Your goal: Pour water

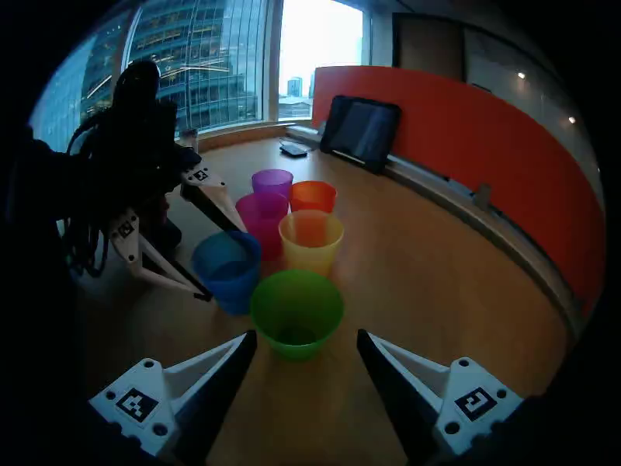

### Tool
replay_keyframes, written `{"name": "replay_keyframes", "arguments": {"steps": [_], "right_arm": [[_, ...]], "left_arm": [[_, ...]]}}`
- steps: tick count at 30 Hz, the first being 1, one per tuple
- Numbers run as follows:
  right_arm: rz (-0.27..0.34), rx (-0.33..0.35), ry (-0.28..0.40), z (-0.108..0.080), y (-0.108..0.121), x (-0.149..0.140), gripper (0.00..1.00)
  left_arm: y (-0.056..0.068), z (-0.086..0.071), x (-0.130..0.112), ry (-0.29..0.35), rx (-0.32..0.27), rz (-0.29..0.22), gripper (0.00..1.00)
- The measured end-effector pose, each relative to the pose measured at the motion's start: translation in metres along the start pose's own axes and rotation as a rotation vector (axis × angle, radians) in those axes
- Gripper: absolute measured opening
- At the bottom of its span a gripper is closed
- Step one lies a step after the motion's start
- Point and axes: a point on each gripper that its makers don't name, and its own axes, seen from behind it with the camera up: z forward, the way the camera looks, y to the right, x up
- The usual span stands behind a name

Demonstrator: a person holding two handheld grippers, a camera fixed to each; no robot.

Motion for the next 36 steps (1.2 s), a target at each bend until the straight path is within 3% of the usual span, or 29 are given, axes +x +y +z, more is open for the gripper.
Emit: {"name": "replay_keyframes", "arguments": {"steps": [23, 36], "right_arm": [[0.010, 0.003, 0.009, 0.000, -0.002, 0.001, 1.00], [0.008, 0.026, 0.006, 0.015, -0.009, 0.004, 1.00]], "left_arm": [[0.003, 0.002, -0.002, -0.022, -0.005, 0.005, 0.87], [-0.003, -0.020, 0.009, 0.017, 0.012, -0.014, 0.87]]}}
